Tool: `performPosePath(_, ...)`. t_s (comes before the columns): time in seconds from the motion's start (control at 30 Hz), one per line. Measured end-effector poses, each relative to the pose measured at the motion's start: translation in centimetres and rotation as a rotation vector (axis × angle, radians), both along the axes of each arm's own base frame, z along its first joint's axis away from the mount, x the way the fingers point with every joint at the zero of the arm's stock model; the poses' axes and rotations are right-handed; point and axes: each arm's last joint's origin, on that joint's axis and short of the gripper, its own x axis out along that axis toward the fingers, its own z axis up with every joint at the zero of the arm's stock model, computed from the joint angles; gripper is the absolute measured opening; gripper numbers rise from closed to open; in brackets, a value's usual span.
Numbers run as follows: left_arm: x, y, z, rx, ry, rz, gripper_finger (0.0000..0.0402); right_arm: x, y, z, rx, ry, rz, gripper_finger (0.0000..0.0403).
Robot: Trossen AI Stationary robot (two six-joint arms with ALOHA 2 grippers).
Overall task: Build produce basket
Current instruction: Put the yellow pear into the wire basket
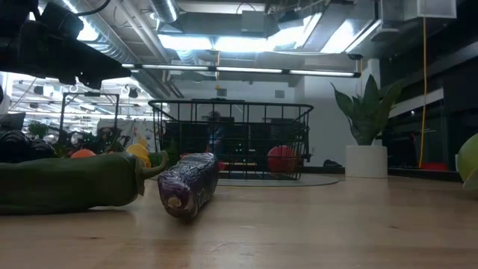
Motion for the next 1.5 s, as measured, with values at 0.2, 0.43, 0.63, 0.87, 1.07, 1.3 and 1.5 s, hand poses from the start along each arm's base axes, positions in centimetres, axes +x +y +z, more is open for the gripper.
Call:
performPosePath(0.2,0.0,0.0,0.0,-0.004,0.000,0.000,0.0195,-1.3,1.6,-1.1,-0.085,-0.015,0.069,0.0141)
performPosePath(0.43,0.0,0.0,0.0,-0.005,-0.001,0.000,0.0195,-0.8,2.3,-3.5,-0.208,-0.038,0.127,0.0141)
performPosePath(0.63,0.0,0.0,0.0,-0.006,-0.001,0.000,0.0195,0.9,1.5,-5.7,-0.304,-0.068,0.275,0.0141)
performPosePath(0.87,0.0,0.0,0.0,-0.006,-0.001,0.000,0.0195,4.7,-2.0,-6.4,-0.434,-0.204,0.457,0.0141)
performPosePath(1.07,0.0,0.0,0.0,-0.007,-0.001,-0.001,0.0195,8.0,-6.7,-6.3,-0.628,-0.266,0.525,0.0141)
performPosePath(1.3,0.0,0.0,0.0,-0.007,-0.001,0.000,0.0195,11.3,-11.2,-6.2,-0.561,-0.322,0.483,0.0141)
performPosePath(1.5,0.0,0.0,0.0,-0.007,-0.001,0.000,0.0195,14.7,-12.0,-6.3,-0.283,-0.633,0.591,0.0141)
